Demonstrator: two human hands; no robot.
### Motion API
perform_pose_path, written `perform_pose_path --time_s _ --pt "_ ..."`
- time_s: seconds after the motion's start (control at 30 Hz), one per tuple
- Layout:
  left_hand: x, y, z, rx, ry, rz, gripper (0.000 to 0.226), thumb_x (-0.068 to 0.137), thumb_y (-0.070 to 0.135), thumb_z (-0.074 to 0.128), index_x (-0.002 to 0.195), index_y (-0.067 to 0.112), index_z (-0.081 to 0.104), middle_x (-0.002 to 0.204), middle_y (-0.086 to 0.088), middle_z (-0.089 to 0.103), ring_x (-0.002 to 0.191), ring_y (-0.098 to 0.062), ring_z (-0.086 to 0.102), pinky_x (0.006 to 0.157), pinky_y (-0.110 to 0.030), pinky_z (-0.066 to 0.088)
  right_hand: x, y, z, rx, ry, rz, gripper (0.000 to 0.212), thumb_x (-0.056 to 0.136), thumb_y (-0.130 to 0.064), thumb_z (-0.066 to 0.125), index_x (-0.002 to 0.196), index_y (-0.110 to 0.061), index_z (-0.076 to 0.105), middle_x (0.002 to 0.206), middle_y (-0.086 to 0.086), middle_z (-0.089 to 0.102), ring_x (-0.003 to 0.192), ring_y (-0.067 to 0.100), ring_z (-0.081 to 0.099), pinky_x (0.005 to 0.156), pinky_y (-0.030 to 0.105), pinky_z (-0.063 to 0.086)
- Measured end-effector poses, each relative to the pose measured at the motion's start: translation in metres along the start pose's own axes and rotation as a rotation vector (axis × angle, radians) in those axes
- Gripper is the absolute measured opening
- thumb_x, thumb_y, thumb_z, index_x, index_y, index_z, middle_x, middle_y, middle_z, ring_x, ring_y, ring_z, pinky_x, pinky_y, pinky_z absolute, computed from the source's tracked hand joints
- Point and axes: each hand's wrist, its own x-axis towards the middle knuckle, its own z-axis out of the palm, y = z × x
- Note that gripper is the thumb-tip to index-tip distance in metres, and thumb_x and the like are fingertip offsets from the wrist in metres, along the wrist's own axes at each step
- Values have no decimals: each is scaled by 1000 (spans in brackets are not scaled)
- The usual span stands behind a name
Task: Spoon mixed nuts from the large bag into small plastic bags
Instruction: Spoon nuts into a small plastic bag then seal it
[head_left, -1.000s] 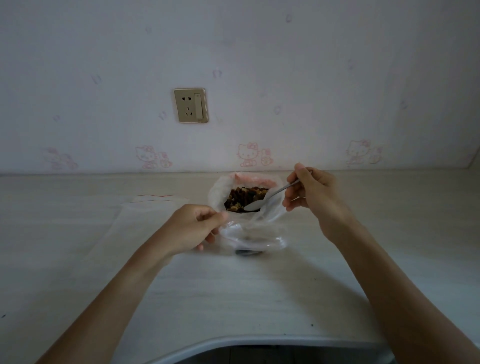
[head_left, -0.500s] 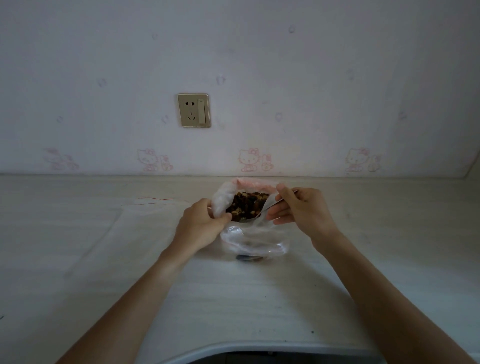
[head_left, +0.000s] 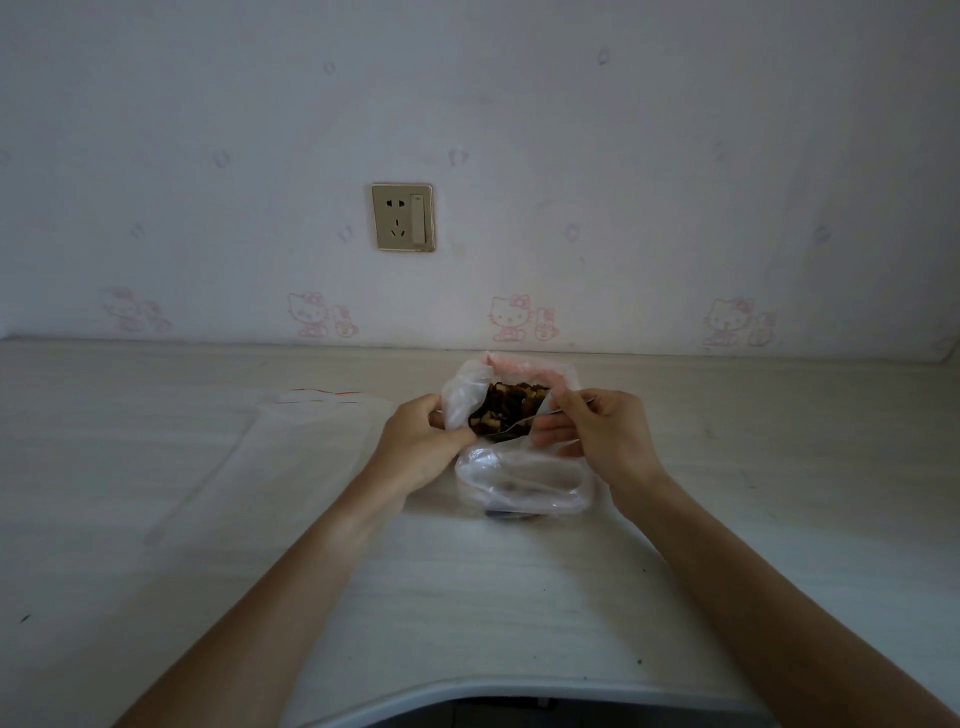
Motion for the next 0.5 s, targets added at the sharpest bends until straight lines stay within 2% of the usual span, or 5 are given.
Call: perform_pose_path --time_s 0.2,0.5 --pt "-3 2 -1 -6 -5 19 14 83 11 74 96 16 74 91 -2 76 79 -15 68 74 -27 50 2 3 0 8 13 23 32 105 -20 57 89 1 75 74 13 78 66 26 77 52 24 59" --pt "-5 3 -2 -19 -25 35 11 87 17 73 96 23 75 89 1 77 85 -20 72 83 -39 56 5 5 1 125 12 104 33 107 -17 54 89 3 74 81 19 78 72 32 78 61 31 63"
